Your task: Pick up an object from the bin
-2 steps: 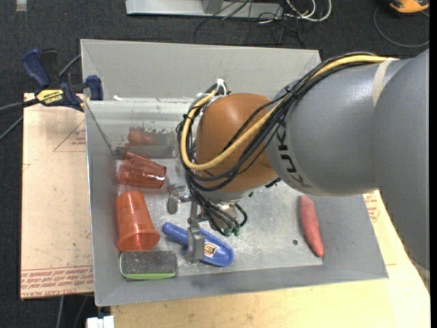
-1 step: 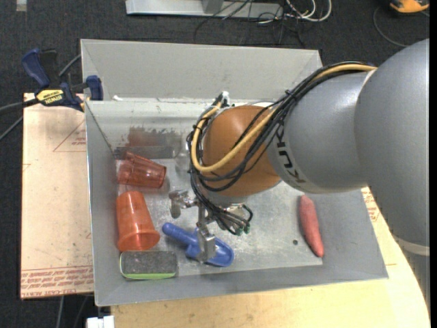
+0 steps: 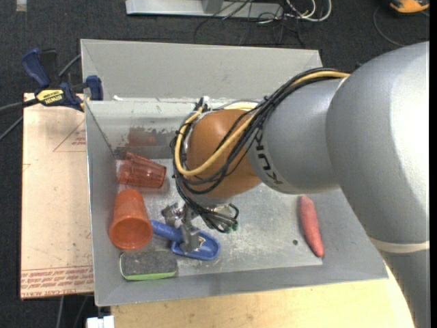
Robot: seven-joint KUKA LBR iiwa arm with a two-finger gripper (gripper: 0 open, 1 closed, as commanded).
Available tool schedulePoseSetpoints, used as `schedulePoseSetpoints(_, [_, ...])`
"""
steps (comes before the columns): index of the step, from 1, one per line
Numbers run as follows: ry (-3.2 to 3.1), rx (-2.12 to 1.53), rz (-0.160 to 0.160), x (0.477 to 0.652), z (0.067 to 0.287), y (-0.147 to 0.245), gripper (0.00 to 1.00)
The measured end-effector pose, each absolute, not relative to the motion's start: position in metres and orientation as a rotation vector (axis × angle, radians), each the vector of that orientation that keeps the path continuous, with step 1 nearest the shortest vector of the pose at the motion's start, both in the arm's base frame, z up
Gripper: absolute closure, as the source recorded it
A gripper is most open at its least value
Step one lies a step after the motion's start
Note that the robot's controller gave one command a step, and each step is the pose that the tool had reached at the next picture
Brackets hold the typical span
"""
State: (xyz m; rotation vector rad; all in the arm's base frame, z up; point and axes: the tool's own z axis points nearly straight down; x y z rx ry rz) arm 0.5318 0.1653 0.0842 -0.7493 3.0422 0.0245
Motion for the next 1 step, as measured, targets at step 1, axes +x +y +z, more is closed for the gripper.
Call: schedulePoseSetpoints(1, [3.042, -0.749, 0.025, 0.5318, 0.0843, 0.1653, 1.00])
